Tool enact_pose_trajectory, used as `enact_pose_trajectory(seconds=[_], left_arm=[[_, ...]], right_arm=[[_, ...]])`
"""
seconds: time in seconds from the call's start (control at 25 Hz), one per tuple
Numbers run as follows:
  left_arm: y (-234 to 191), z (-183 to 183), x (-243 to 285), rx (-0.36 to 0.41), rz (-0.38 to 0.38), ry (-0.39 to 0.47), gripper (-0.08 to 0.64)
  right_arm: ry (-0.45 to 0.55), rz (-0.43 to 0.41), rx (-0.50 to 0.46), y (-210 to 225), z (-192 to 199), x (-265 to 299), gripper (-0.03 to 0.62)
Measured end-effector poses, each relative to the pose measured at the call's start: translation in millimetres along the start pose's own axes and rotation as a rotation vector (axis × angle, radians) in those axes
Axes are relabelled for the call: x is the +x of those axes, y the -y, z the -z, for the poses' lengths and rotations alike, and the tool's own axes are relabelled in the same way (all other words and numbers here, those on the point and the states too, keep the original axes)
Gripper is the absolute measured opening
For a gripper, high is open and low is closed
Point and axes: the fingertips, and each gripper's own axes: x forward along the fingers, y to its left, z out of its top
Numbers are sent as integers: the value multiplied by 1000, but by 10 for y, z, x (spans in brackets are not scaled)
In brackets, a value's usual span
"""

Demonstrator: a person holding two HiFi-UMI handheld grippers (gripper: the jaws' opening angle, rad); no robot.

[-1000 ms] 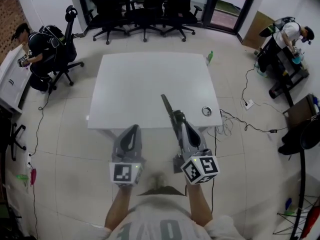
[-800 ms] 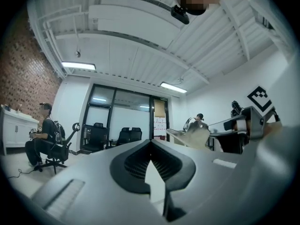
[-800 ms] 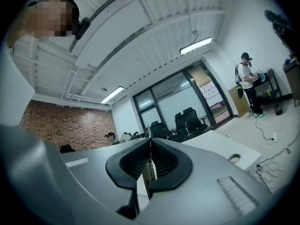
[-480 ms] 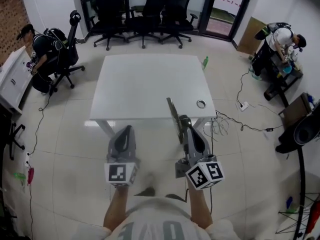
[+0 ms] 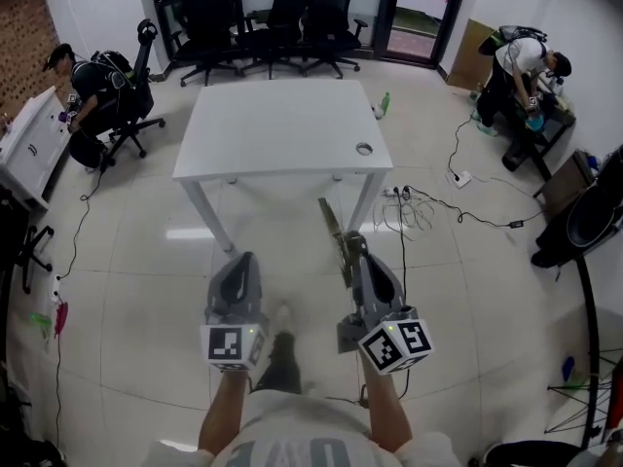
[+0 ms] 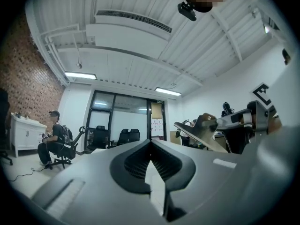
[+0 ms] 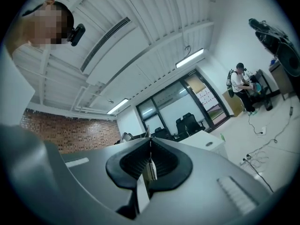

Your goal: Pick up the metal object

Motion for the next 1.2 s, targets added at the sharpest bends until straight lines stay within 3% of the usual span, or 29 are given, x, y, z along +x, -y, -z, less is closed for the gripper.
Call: enact_pose_trajectory(seconds=[0.16,0.44,0.64,1.2], left_arm=[[258,-193,-513,-2,9,-25,0],[190,-376,-850,-6,-8,9,0],[148,-506,-998,-15,-16,49,0],[229,-523,-1143,12,19,32,0]], right_arm=[[-34,-14,34,-287,62,-494,18],[-10,-43,59,-701,17,-739,18],[6,-57,28,-836,-4,-813,18],[-10,-28,19,-931,82,-949,18]])
